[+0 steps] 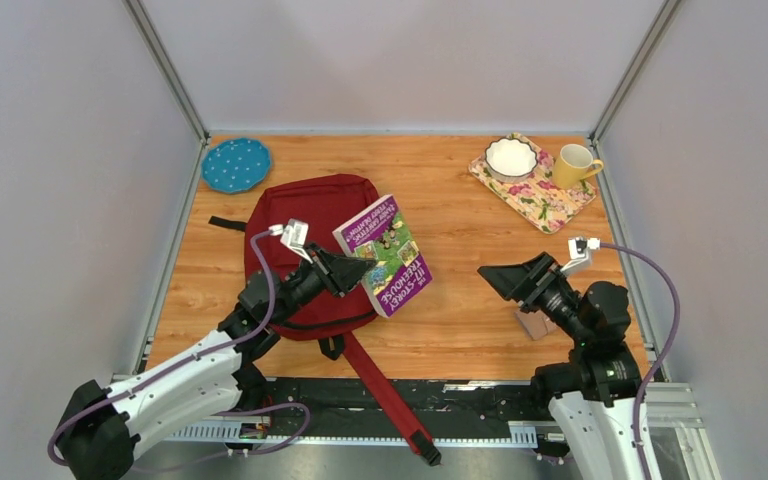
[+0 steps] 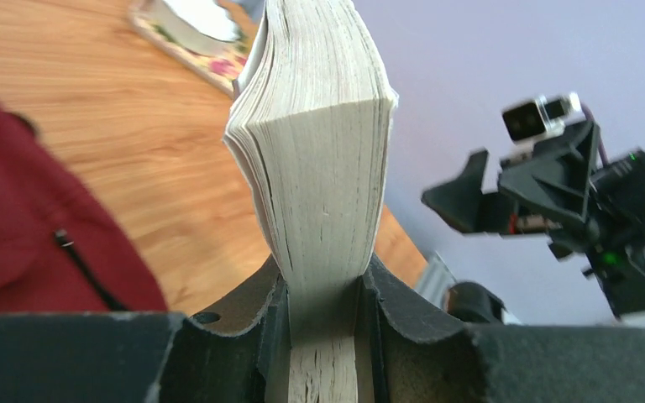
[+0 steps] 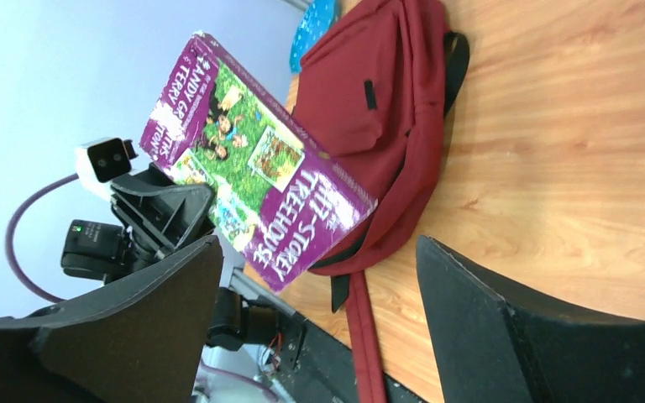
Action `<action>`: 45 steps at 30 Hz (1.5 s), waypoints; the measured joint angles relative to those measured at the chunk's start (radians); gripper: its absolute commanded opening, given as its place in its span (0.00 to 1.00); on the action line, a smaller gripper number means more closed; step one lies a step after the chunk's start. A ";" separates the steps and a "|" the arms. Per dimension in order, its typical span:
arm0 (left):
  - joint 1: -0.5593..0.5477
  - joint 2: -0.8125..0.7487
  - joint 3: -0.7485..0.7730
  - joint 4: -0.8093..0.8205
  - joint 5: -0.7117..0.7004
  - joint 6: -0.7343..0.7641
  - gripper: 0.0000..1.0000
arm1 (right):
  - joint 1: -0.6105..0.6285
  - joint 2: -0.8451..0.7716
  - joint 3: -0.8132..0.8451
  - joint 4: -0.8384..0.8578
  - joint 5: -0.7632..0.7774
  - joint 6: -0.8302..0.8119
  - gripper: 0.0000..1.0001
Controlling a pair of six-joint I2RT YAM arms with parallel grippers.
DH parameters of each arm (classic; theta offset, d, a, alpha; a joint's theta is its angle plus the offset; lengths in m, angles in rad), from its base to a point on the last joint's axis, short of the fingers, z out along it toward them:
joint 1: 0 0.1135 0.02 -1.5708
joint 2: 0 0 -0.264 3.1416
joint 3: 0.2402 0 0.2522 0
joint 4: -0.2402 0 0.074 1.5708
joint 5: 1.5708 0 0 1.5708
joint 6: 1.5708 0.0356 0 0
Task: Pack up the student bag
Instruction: Place the book in the student bag.
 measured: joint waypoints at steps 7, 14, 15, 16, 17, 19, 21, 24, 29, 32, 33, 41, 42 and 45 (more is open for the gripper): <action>0.001 -0.036 -0.139 0.105 -0.202 -0.104 0.00 | 0.075 0.027 -0.131 0.074 -0.043 0.128 0.89; 0.001 0.045 -0.182 0.363 -0.219 -0.232 0.00 | 0.450 0.121 -0.230 0.269 0.093 0.225 0.91; 0.001 0.058 -0.183 0.399 -0.217 -0.250 0.00 | 0.504 0.167 -0.242 0.306 0.124 0.238 0.91; 0.001 0.064 -0.183 0.424 -0.215 -0.264 0.00 | 0.544 0.201 -0.249 0.338 0.148 0.245 0.91; 0.001 0.068 -0.184 0.449 -0.212 -0.278 0.00 | 0.589 0.247 -0.254 0.377 0.178 0.248 0.92; 0.001 0.070 -0.197 0.504 -0.211 -0.306 0.00 | 0.646 0.316 -0.254 0.459 0.221 0.251 0.93; 0.001 0.070 -0.226 0.567 -0.216 -0.332 0.00 | 0.677 0.371 -0.249 0.546 0.252 0.246 0.93; 0.001 0.072 -0.272 0.620 -0.232 -0.361 0.00 | 0.684 0.428 -0.218 0.630 0.276 0.238 0.94; 0.001 0.092 -0.306 0.631 -0.245 -0.386 0.00 | 0.685 0.523 -0.172 0.804 0.283 0.238 0.94; 0.003 0.094 -0.306 0.647 -0.254 -0.393 0.00 | 0.684 0.581 -0.163 0.861 0.283 0.242 0.94; 0.004 0.096 -0.306 0.649 -0.254 -0.394 0.00 | 0.684 0.597 -0.163 0.875 0.285 0.245 0.94; 0.006 0.117 -0.306 0.658 -0.256 -0.415 0.00 | 0.684 0.612 -0.169 0.903 0.297 0.273 0.94; 0.006 0.118 -0.306 0.659 -0.256 -0.417 0.00 | 0.685 0.605 -0.169 0.896 0.303 0.277 0.94; 0.006 0.118 -0.306 0.661 -0.255 -0.420 0.00 | 0.687 0.570 -0.169 0.845 0.333 0.283 0.94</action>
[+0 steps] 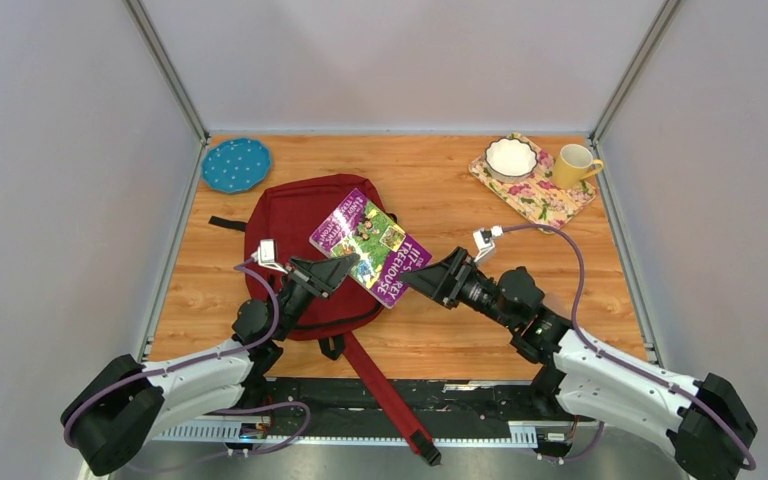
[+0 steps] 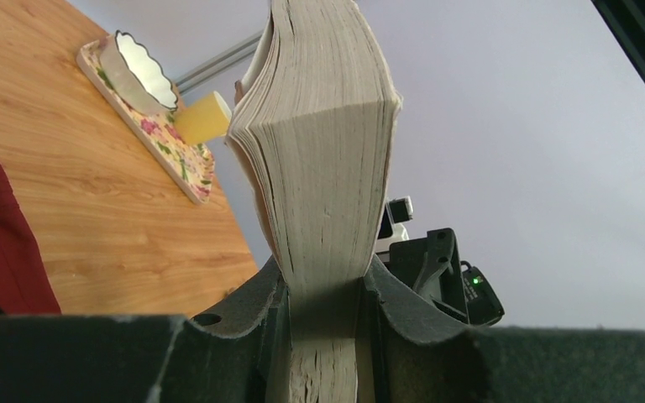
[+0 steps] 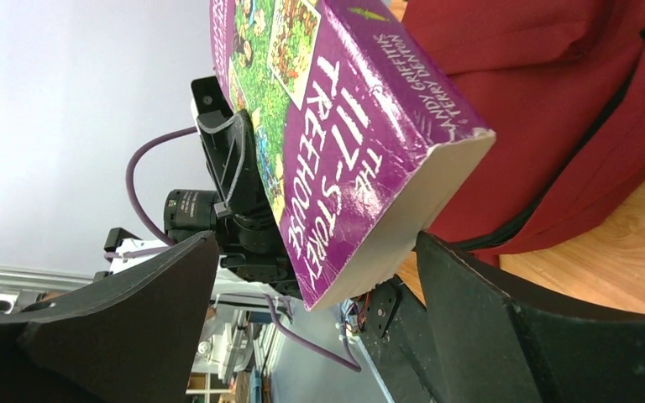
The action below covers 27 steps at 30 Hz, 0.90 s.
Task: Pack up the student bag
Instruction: Place the book in the student bag.
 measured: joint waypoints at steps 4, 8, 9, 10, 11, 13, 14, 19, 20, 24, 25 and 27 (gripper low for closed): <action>0.000 -0.014 0.000 -0.004 0.007 0.003 0.00 | 0.001 -0.058 -0.001 -0.062 0.049 0.002 0.94; 0.000 -0.035 0.005 -0.001 0.014 0.004 0.00 | 0.000 -0.075 -0.004 -0.063 0.063 0.000 0.94; 0.000 -0.037 0.012 -0.002 0.019 0.005 0.00 | 0.000 -0.069 -0.004 -0.062 0.062 0.000 0.94; 0.000 -0.036 0.020 -0.002 0.024 0.006 0.00 | 0.001 -0.061 -0.004 -0.058 0.061 -0.002 0.94; 0.000 -0.035 0.028 -0.002 0.029 0.006 0.00 | 0.000 -0.050 -0.003 -0.053 0.056 -0.003 0.94; 0.000 -0.030 0.050 0.001 0.042 0.005 0.00 | 0.001 -0.012 -0.003 -0.034 0.044 -0.006 0.94; 0.000 -0.026 0.058 0.003 0.046 0.005 0.00 | 0.001 0.018 0.001 -0.016 0.029 -0.005 0.93; 0.000 0.029 0.063 0.007 0.057 -0.023 0.00 | 0.001 0.124 0.010 0.105 -0.032 0.005 0.77; 0.000 0.042 0.063 0.005 0.063 -0.032 0.00 | 0.001 0.138 0.010 0.129 -0.042 0.009 0.74; -0.002 0.063 0.063 0.002 0.070 -0.056 0.00 | 0.001 0.148 0.006 0.208 -0.058 0.025 0.57; -0.002 0.063 0.063 0.010 0.069 -0.063 0.00 | 0.001 0.144 0.005 0.217 -0.058 0.029 0.48; -0.002 0.061 0.063 0.020 0.068 -0.070 0.00 | 0.001 0.127 0.000 0.227 -0.057 0.029 0.30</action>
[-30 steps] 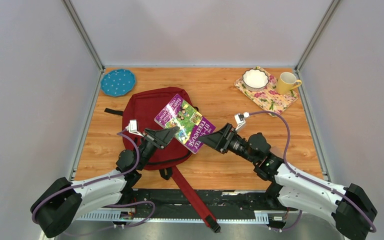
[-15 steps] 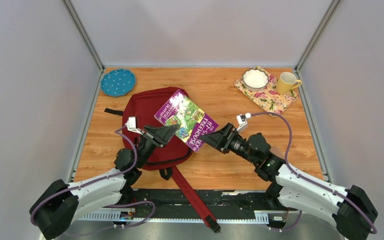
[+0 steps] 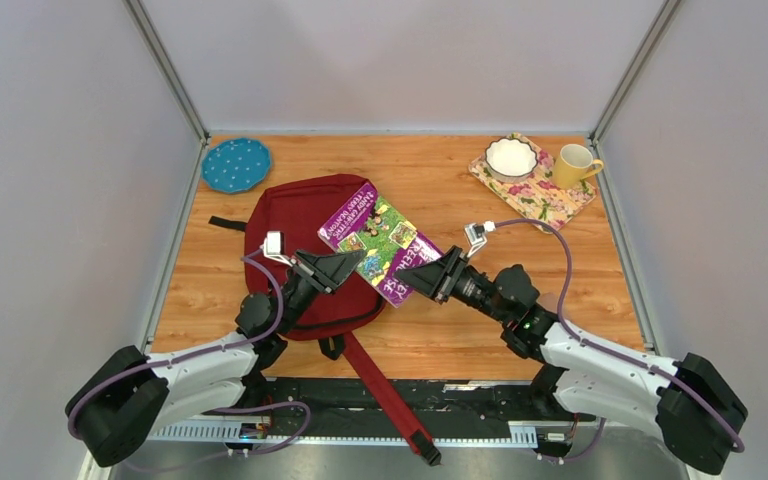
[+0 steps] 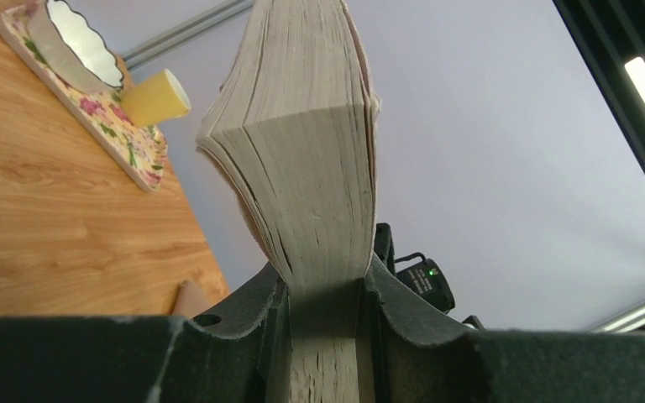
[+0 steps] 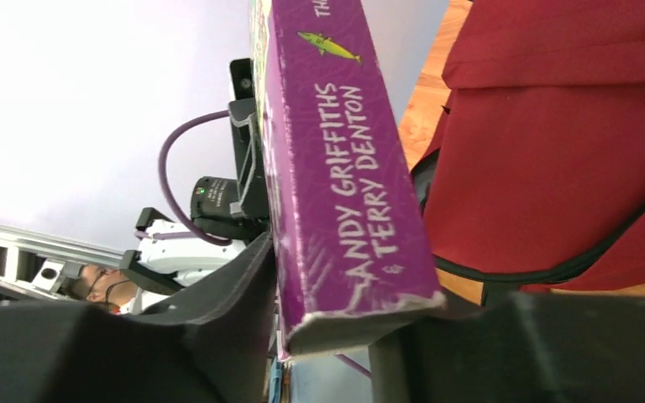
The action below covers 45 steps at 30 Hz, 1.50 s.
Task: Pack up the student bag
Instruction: Place the book in the student bag.
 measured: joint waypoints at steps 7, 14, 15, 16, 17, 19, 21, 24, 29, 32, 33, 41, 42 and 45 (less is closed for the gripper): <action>-0.007 -0.013 0.001 0.018 0.014 -0.006 0.57 | 0.010 -0.082 -0.014 -0.028 0.009 0.008 0.00; 0.003 -0.175 0.214 -0.568 0.091 0.230 0.76 | 0.009 -0.258 -0.015 -0.229 0.087 -0.039 0.00; 0.003 -0.185 0.298 -0.731 0.084 0.304 0.76 | 0.009 -0.299 -0.014 -0.275 0.116 -0.052 0.00; 0.004 -0.190 0.359 -0.848 0.070 0.371 0.76 | 0.008 -0.334 -0.014 -0.314 0.141 -0.061 0.00; 0.005 -0.199 0.426 -0.981 0.045 0.459 0.76 | 0.008 -0.372 -0.013 -0.359 0.168 -0.074 0.00; 0.005 -0.229 0.483 -1.143 0.008 0.583 0.76 | 0.008 -0.436 -0.013 -0.464 0.222 -0.097 0.00; 0.006 -0.279 0.493 -1.296 -0.033 0.695 0.76 | 0.007 -0.490 -0.013 -0.578 0.279 -0.111 0.00; 0.006 -0.331 0.489 -1.485 -0.061 0.805 0.77 | 0.005 -0.534 -0.019 -0.693 0.339 -0.116 0.00; 0.006 -0.401 0.463 -1.664 -0.065 0.903 0.77 | 0.002 -0.541 -0.053 -0.763 0.379 -0.105 0.00; 0.006 -0.430 0.459 -1.726 -0.057 0.954 0.77 | 0.002 -0.502 -0.059 -0.778 0.376 -0.096 0.00; 0.006 -0.433 0.460 -1.735 -0.053 0.974 0.77 | 0.002 -0.487 -0.061 -0.781 0.375 -0.093 0.00; 0.002 -0.282 0.537 -1.816 0.079 1.158 0.78 | 0.002 -0.414 -0.061 -0.777 0.344 -0.090 0.00; -0.004 -0.257 0.545 -1.823 0.086 1.182 0.78 | 0.002 -0.414 -0.061 -0.776 0.340 -0.090 0.00; -0.028 -0.202 0.548 -1.849 0.077 1.248 0.78 | 0.002 -0.422 -0.061 -0.768 0.331 -0.090 0.00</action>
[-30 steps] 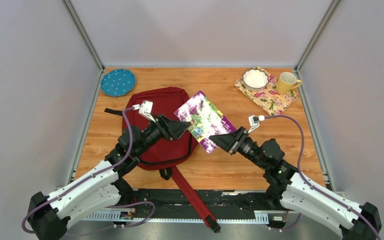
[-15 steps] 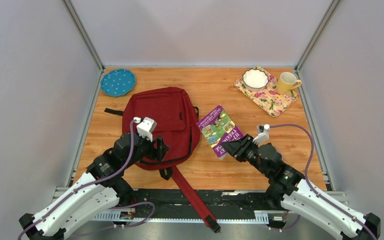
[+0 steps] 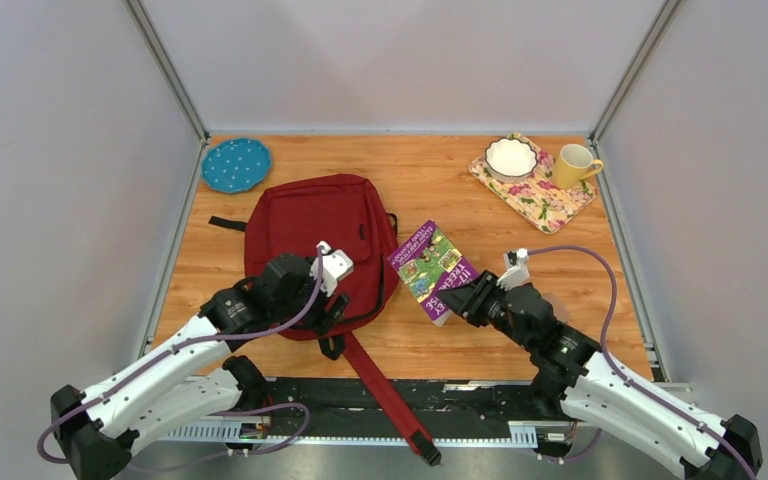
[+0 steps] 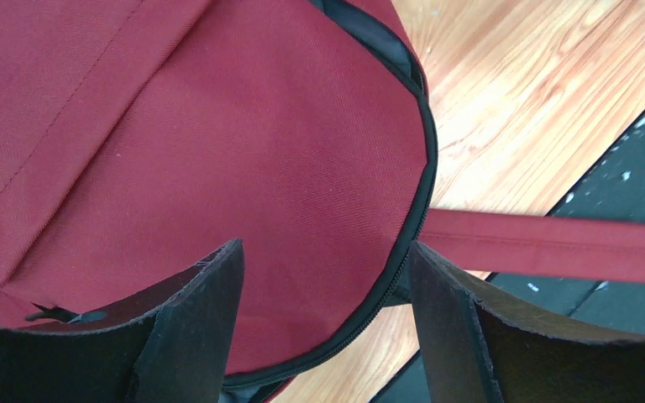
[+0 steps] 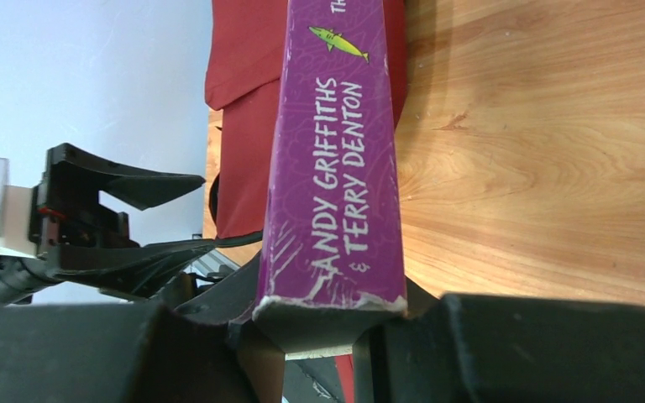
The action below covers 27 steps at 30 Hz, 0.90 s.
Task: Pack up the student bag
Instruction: Place the book in the student bag.
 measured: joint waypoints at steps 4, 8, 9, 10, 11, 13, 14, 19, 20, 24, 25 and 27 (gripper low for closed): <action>-0.016 0.024 -0.005 -0.003 -0.023 0.069 0.78 | 0.000 -0.026 0.000 0.003 0.001 0.000 0.00; -0.019 0.038 -0.037 0.030 -0.018 0.118 0.49 | 0.000 -0.048 0.000 0.002 0.011 0.000 0.00; -0.020 0.051 -0.038 0.029 -0.016 0.121 0.27 | 0.000 -0.051 0.000 0.000 0.014 0.000 0.00; -0.021 0.071 -0.038 0.030 -0.020 0.124 0.00 | 0.000 -0.053 0.000 -0.001 0.017 0.000 0.00; -0.022 0.092 -0.037 0.029 -0.021 0.123 0.00 | 0.000 -0.053 0.000 -0.003 0.020 0.000 0.00; -0.023 0.137 -0.031 0.011 -0.032 0.134 0.00 | 0.000 -0.053 0.000 -0.008 0.023 0.000 0.00; -0.023 0.156 -0.026 0.002 -0.037 0.136 0.00 | 0.000 -0.053 0.000 -0.011 0.023 0.000 0.00; -0.023 0.134 -0.017 0.001 -0.065 0.135 0.00 | 0.000 -0.053 0.000 -0.020 0.029 0.000 0.00; -0.023 0.109 -0.017 0.005 -0.069 0.135 0.00 | 0.000 -0.053 0.000 -0.021 0.030 0.000 0.00; -0.023 0.018 -0.018 0.026 -0.078 0.131 0.15 | 0.000 -0.054 0.000 -0.030 0.036 0.000 0.00; -0.023 0.000 -0.018 0.031 -0.080 0.131 0.34 | 0.000 -0.055 0.000 -0.034 0.038 0.000 0.00; -0.023 -0.017 -0.018 0.035 -0.083 0.132 0.70 | 0.000 -0.057 0.000 -0.042 0.042 0.000 0.00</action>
